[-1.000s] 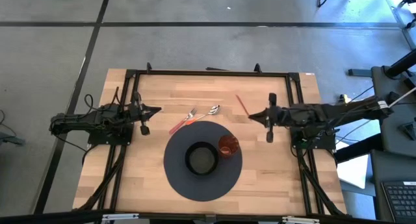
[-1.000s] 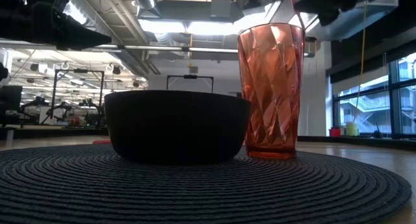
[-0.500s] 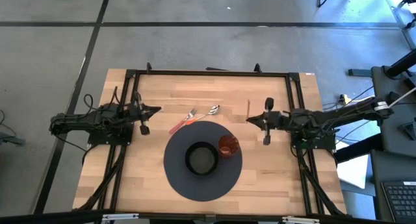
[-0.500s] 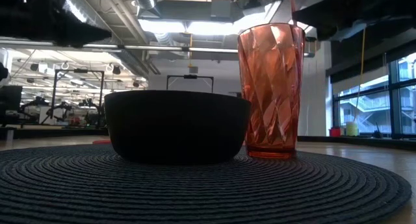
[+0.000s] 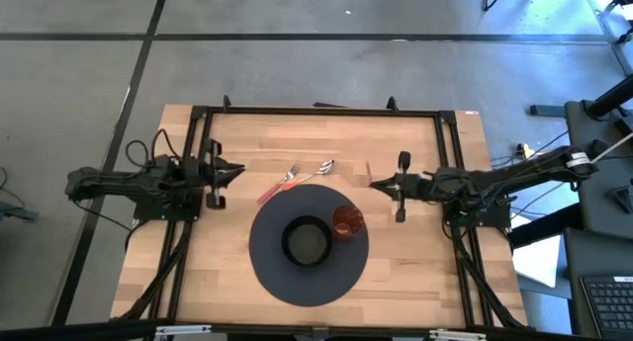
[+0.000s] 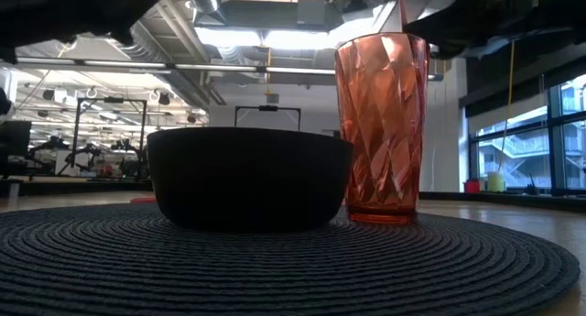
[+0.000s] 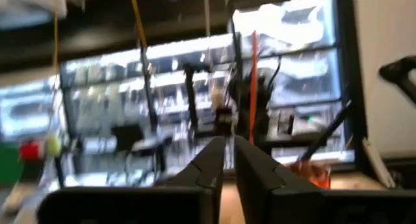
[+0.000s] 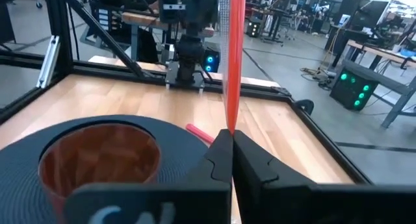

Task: Pick & Place Utensil
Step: Put the red straw into the orange cup

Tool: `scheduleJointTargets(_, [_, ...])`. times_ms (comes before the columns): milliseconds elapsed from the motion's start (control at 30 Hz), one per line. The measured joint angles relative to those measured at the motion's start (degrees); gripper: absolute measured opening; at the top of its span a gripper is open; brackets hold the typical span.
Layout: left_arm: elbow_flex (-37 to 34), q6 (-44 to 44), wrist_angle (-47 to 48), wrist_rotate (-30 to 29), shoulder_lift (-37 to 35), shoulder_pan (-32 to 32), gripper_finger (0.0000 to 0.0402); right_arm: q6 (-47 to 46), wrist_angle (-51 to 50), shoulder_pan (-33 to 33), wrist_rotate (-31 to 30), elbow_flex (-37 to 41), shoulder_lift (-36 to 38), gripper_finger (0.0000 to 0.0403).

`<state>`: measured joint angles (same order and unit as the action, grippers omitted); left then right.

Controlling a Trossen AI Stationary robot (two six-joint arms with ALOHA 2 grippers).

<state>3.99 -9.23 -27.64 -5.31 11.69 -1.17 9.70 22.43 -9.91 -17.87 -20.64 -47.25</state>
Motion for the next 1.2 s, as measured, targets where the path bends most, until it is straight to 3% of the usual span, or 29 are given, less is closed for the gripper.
scheduleJointTargets(233, [1.4, 2.5, -20.3, -0.3, 17.0, 0.0, 0.0116, 0.9, 2.2, 0.0, 0.0, -1.8, -4.7, 0.0002])
scheduleJointTargets(467, [12.4, 0.2, -21.9, -3.6, 35.3, 0.0, 0.0193, 1.6, -5.0, 0.7, -0.1, -12.1, -13.0, 0.0002])
scheduleJointTargets(567, [19.3, -0.7, -22.5, -2.4, 41.8, 0.0, 0.0212, 2.0, -9.4, 1.1, -0.5, -17.0, -17.1, 0.0002])
scheduleJointTargets(800, [31.2, -3.9, -22.1, 3.2, 52.0, 0.0, 0.0222, 2.8, -12.1, 1.1, -0.5, -22.6, -23.2, 0.0002])
scheduleJointTargets(1067, [37.1, -3.3, -21.9, 7.7, 59.8, 0.0, 0.0222, 2.7, -12.2, 1.7, -0.5, -23.0, -24.8, 0.0002])
scheduleJointTargets(1200, [38.9, -1.7, -21.9, 12.7, 62.7, 0.0, 0.0222, 2.3, -12.7, 2.1, -0.5, -23.0, -24.8, 0.0002])
